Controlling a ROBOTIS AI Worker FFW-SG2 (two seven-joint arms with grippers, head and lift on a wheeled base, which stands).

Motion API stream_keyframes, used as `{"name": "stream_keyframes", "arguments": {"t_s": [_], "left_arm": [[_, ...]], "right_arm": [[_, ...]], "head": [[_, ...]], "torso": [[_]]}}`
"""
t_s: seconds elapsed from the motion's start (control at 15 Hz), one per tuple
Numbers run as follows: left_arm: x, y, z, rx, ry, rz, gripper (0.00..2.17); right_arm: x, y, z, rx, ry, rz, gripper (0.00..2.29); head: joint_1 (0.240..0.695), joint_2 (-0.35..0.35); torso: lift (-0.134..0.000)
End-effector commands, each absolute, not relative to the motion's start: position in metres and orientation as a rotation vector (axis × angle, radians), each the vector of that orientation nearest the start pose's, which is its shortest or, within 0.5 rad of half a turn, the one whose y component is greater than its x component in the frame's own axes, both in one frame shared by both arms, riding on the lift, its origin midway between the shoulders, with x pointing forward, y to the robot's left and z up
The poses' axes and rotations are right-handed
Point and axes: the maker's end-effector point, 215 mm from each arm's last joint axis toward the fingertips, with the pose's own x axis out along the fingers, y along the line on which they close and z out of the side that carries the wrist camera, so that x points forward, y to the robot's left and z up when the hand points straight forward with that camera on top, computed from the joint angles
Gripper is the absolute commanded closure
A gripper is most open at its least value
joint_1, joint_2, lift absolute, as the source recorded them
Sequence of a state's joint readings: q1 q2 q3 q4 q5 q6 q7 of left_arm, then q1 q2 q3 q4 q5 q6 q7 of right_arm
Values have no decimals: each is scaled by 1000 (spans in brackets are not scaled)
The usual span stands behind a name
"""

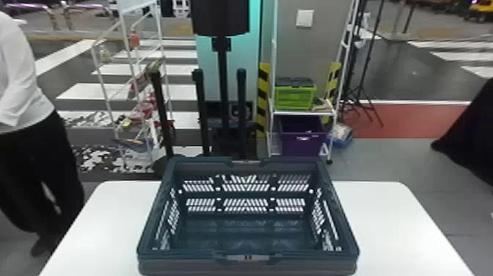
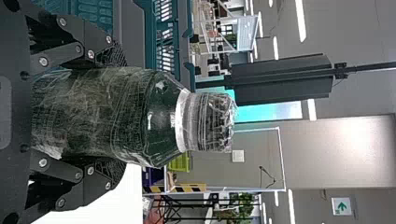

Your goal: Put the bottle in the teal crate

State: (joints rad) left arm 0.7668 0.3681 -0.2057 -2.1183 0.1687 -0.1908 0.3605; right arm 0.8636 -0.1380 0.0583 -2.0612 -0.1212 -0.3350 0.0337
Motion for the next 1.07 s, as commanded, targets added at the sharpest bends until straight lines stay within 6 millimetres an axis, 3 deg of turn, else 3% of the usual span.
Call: {"name": "stream_keyframes", "arguments": {"t_s": [0.0, 0.53, 0.8, 1.0], "left_arm": [[347, 216, -370, -16, 100, 0, 124], [347, 216, -369, -15, 99, -1, 124], [346, 216, -369, -15, 100, -1, 120], [346, 217, -371, -13, 101, -1, 120]], "right_arm": [[320, -203, -369, 66, 48, 133, 1781], [320, -203, -369, 66, 46, 133, 1777], [330, -200, -350, 65, 25, 140, 1781], [351, -192, -335, 51, 39, 157, 1777]], "head": [[499, 0], [499, 0], [499, 0], [499, 0]], "torso": [[0], [0], [0], [0]]}}
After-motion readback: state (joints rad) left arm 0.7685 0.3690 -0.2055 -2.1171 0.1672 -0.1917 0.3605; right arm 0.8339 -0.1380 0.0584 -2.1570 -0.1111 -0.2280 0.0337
